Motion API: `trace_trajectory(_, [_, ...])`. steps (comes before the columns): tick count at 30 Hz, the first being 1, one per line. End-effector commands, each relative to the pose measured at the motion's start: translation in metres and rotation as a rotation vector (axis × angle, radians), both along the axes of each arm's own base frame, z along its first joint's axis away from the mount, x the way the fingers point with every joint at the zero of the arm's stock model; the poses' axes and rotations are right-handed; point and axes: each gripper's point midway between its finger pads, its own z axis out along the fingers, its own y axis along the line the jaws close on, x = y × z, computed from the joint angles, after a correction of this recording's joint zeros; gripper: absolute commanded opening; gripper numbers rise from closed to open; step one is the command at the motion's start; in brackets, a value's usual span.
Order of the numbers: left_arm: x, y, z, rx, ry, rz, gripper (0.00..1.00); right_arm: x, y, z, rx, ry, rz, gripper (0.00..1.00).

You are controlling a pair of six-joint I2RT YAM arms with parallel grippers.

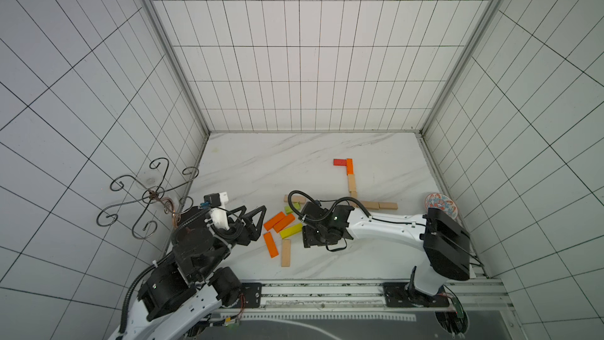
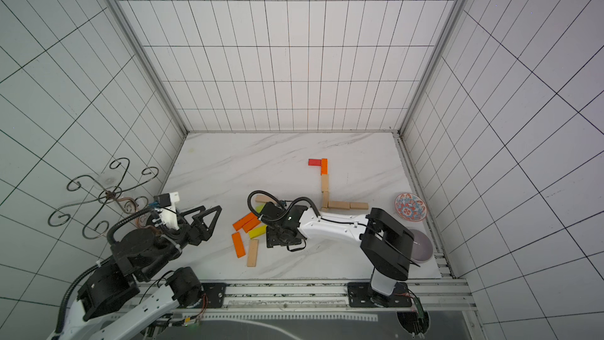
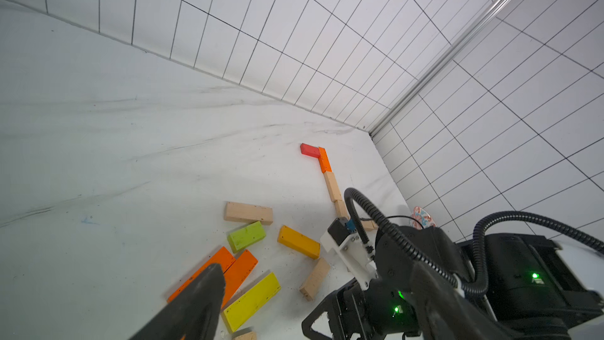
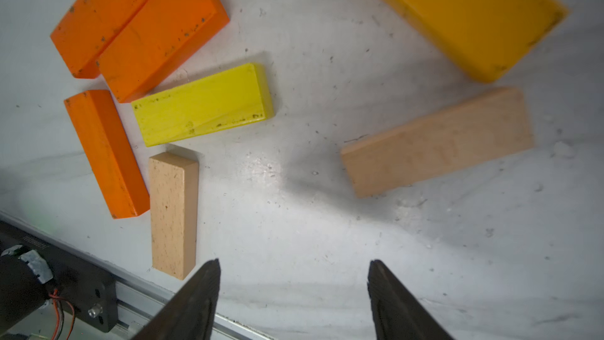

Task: Assemble a giraffe with building blocks
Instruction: Pick up the building block from the center of the board.

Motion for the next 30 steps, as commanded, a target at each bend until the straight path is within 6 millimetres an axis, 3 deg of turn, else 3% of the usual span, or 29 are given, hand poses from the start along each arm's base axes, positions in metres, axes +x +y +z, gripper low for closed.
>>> trace_trajectory(1, [-0.003, 0.019, 0.000, -0.020, 0.005, 0.075, 0.90, 0.001, 0.043, 0.031, 0.046, -0.037, -0.055, 0.72])
trace_trajectory(7, [-0.007, 0.023, -0.004, -0.016, 0.015, 0.075, 0.90, -0.011, 0.078, 0.023, 0.025, -0.031, -0.018, 0.71])
trace_trajectory(25, [-0.012, 0.027, -0.002, -0.019, 0.005, 0.072, 0.90, -0.011, 0.099, -0.020, -0.091, -0.015, 0.040, 0.60])
trace_trajectory(30, [-0.011, 0.027, -0.002, -0.017, 0.003, 0.071, 0.90, -0.015, 0.094, -0.030, -0.122, 0.000, 0.046, 0.46])
